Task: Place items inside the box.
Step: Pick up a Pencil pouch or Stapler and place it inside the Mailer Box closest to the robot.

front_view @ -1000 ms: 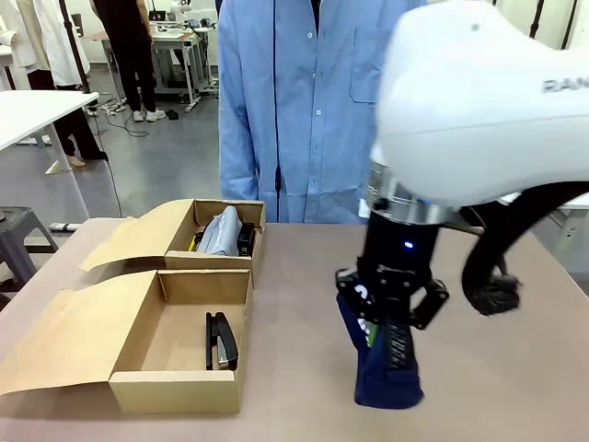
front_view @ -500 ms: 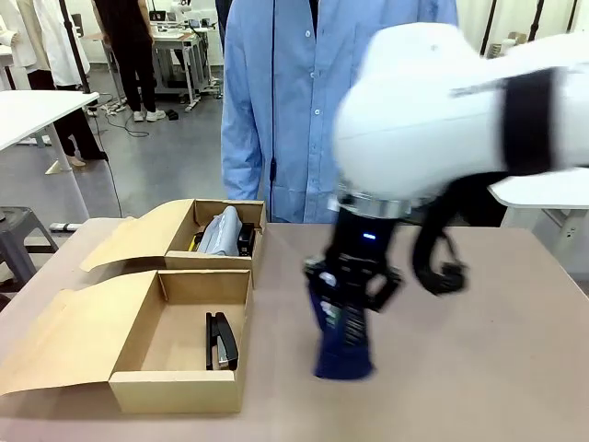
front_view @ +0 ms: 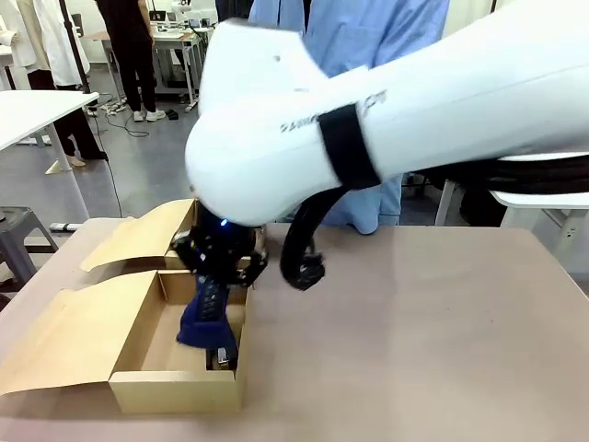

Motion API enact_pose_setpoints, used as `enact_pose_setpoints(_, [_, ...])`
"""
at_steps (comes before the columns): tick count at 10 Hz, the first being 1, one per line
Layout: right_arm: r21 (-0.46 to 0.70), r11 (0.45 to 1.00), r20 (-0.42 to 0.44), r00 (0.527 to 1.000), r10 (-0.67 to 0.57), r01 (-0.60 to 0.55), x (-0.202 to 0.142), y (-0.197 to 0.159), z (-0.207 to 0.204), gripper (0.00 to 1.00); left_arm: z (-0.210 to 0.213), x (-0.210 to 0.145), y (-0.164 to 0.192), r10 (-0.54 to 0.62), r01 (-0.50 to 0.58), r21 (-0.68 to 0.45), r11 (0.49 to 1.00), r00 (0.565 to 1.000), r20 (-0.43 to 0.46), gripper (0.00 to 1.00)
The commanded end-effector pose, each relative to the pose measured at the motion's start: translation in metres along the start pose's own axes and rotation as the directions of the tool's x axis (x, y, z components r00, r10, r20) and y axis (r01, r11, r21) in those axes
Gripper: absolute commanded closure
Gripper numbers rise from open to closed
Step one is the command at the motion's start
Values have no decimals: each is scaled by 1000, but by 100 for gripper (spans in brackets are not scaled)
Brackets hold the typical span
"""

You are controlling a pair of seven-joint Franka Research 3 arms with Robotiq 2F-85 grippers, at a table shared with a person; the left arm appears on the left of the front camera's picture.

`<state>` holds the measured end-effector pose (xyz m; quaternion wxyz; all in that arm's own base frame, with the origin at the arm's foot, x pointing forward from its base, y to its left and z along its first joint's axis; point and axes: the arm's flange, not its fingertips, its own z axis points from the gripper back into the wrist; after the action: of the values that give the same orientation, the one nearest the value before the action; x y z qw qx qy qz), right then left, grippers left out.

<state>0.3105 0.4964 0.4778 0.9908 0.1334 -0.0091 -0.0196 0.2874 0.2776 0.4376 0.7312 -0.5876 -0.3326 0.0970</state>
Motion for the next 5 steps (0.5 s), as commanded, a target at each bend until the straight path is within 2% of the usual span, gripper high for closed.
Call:
enact_pose_setpoints(1, [60,993,-15,994,-105,106,-20,-96,65,93,-1,0,-2,-24,24,-21,999,1000,15,0])
enact_pose_setpoints(2, [107,987,-38,992,-120,123,-38,-149,87,93,-1,0,-2,-24,24,-21,999,1000,15,0])
enact_pose_setpoints(3, [164,963,-55,977,-206,212,-61,-209,103,93,-1,0,-2,-24,24,-21,999,1000,15,0])
enact_pose_setpoints(4, [212,934,-37,957,-286,287,-88,-269,107,93,-1,0,-2,-24,24,-21,999,1000,15,0])
enact_pose_setpoints(5, [197,926,-25,946,-323,321,-108,-315,102,93,-1,0,-2,-24,24,-21,999,1000,15,0])
